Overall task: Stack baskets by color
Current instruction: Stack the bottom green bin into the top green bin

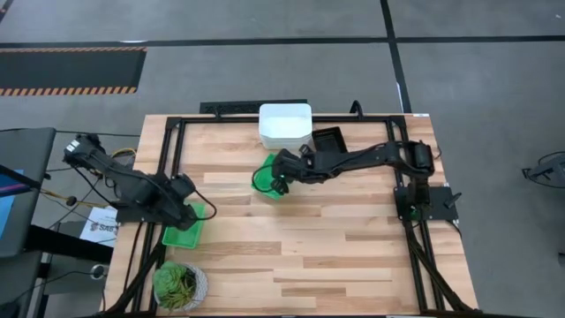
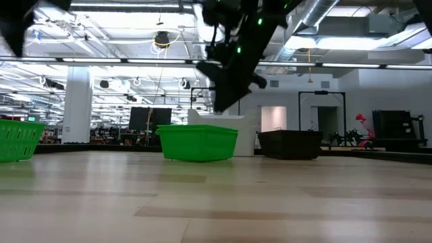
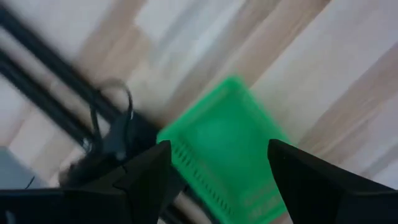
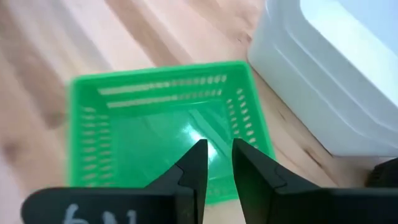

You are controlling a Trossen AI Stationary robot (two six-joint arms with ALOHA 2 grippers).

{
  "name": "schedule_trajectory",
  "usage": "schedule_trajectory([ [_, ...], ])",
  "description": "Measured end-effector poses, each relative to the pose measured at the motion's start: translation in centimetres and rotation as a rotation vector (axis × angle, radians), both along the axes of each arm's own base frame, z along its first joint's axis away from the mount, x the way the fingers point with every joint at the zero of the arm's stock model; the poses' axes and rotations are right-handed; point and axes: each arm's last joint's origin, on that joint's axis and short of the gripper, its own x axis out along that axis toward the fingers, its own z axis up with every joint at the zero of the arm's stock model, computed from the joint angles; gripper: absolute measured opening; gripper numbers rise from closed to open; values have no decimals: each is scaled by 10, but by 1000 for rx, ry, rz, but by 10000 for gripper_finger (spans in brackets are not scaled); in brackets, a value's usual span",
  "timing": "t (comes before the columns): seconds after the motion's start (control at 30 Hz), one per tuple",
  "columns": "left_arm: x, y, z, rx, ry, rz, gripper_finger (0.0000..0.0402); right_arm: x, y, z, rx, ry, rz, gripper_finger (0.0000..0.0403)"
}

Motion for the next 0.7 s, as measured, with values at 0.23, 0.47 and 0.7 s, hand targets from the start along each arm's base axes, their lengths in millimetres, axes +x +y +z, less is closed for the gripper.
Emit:
schedule_trajectory([
  [0.23, -1, -4, -60, -100, 113, 55, 256, -18, 33, 43, -17, -66, 80, 97],
  [0.47, 4, -3, -90, -106, 79, 83, 256, -36, 63, 78, -18, -158, 155, 97],
  [0.7, 16, -1, -98, -88, -28, 71, 256, -51, 86, 100, -45, -221, 194, 97],
])
